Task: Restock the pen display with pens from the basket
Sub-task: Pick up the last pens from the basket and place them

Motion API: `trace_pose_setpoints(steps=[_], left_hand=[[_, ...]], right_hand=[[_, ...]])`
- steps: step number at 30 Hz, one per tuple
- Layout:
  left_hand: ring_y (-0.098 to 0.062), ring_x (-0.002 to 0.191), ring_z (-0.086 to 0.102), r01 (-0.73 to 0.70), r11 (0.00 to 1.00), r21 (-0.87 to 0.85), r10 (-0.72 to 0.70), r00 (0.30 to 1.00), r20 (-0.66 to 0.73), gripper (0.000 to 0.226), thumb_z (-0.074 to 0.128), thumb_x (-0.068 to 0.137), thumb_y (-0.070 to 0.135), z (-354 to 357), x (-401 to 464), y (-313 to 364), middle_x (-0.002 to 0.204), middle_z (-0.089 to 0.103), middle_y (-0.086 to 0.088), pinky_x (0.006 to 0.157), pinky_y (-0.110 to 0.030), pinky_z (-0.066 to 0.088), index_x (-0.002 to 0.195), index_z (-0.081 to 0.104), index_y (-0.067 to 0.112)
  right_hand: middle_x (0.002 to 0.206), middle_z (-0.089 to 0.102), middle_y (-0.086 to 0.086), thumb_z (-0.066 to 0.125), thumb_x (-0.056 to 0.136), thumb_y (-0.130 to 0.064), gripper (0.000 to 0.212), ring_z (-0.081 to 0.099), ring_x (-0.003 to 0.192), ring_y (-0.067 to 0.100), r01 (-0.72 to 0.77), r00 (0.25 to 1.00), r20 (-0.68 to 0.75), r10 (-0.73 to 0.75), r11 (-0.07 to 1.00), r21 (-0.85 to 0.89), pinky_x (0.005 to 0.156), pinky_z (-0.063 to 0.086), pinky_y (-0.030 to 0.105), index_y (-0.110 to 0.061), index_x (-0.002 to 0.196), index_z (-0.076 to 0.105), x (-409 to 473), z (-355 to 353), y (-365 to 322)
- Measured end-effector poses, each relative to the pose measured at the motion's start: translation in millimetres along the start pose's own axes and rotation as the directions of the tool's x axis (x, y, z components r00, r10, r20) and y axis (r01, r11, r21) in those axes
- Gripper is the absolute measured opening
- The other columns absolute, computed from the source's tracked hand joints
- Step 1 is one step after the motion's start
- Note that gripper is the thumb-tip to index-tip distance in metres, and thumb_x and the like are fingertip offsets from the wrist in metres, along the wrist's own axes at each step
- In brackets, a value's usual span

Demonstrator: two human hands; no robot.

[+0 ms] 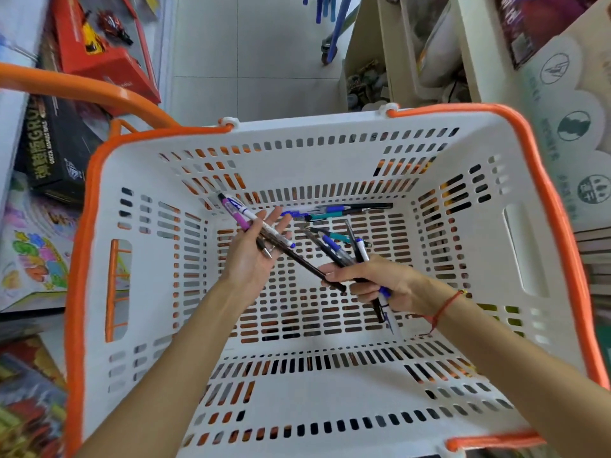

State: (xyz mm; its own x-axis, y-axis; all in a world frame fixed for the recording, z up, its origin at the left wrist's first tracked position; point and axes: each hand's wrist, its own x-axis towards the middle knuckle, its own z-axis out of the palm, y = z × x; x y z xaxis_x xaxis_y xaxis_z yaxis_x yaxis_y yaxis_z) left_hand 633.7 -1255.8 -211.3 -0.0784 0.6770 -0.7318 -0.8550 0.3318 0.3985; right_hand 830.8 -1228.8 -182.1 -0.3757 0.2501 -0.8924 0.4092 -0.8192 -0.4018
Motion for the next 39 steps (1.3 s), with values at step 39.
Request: trace_pose_setpoints(steps=[39], left_hand=[[-0.014, 0.107, 0.068, 0.097, 0.950, 0.297, -0.103, 0.995, 0.004, 0.034, 0.050, 0.099, 0.014, 3.7, -2.1, -26.4, 0.120, 0.069, -0.008, 0.088, -0.036, 0.057, 0.131, 0.055, 0.005]], right_hand=[[0.056, 0.032, -0.001, 0.084, 0.074, -0.027, 0.032, 0.024, 0.044, 0.009, 0.186, 0.937, -0.304, -0.174, 0.982, 0.011, 0.041, 0.027, 0.018, -0.017, 0.068, 0.055, 29.7, 22.2, 10.9]])
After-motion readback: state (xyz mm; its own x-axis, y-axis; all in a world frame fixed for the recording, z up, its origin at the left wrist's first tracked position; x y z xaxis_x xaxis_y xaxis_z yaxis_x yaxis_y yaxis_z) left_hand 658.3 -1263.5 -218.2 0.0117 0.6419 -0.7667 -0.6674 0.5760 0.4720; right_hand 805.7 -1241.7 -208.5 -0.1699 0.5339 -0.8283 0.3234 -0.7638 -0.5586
